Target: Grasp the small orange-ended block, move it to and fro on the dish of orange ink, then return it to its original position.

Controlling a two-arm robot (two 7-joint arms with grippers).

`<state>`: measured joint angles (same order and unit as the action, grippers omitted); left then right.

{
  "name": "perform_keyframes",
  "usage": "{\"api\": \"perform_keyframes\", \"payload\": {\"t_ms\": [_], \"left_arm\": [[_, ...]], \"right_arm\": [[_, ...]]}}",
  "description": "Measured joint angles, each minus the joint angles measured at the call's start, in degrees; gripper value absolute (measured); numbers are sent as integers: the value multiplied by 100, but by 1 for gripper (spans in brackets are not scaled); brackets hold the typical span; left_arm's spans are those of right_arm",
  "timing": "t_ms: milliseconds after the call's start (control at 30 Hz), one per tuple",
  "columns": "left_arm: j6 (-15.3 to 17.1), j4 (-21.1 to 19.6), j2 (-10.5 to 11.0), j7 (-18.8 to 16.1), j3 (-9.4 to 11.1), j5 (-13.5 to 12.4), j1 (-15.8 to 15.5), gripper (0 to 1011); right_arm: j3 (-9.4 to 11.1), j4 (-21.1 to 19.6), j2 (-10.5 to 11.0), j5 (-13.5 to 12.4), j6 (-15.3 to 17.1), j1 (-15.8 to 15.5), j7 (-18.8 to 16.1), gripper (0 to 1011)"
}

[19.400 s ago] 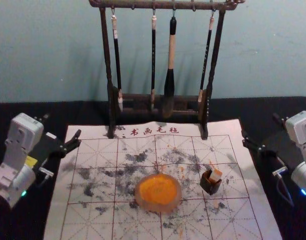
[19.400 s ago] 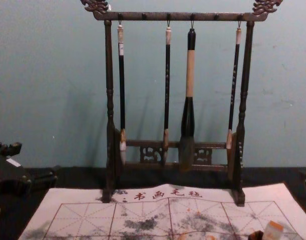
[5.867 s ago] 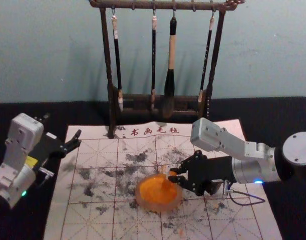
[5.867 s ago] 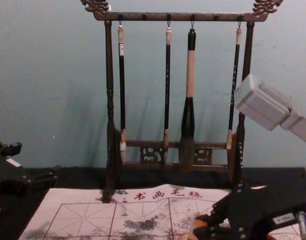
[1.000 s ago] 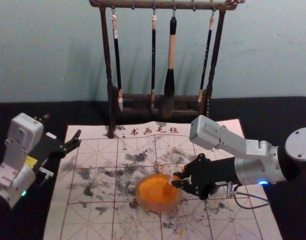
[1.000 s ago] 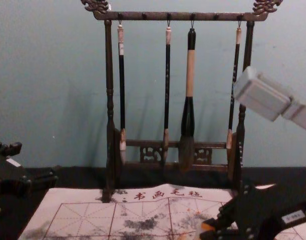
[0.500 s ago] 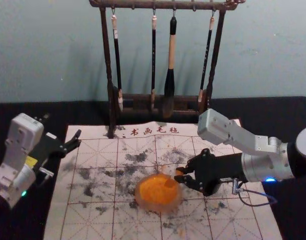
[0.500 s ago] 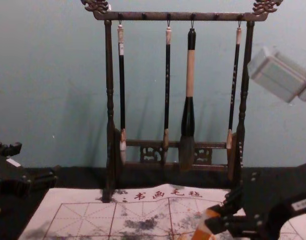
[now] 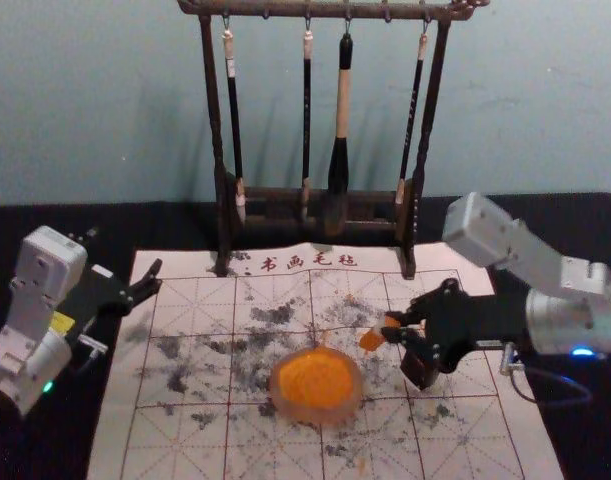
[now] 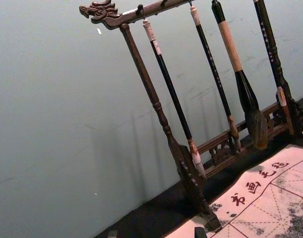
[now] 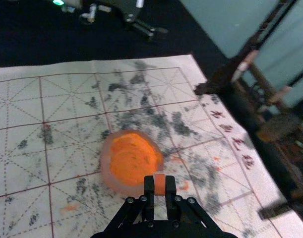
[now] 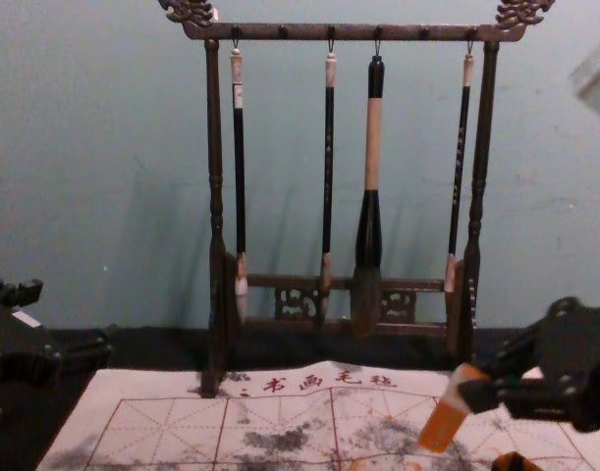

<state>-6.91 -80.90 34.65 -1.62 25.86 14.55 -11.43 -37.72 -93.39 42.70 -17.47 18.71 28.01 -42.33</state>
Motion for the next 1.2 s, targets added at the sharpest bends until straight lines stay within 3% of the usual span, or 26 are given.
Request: {"api": "perform_keyframes", "payload": {"t_ms": [533,767,1200], "left_arm": [[0,0,0,0,0,0,0,1001],[0,0,0,0,0,0,0,1001],[0,0,0,0,0,0,0,1001]], "right_arm": [[710,-517,639,-505,103,-722,440,104],[830,-599,745,-587,161,-909,522,104],[859,-581,780,-590,250,-1019,530,103]]}}
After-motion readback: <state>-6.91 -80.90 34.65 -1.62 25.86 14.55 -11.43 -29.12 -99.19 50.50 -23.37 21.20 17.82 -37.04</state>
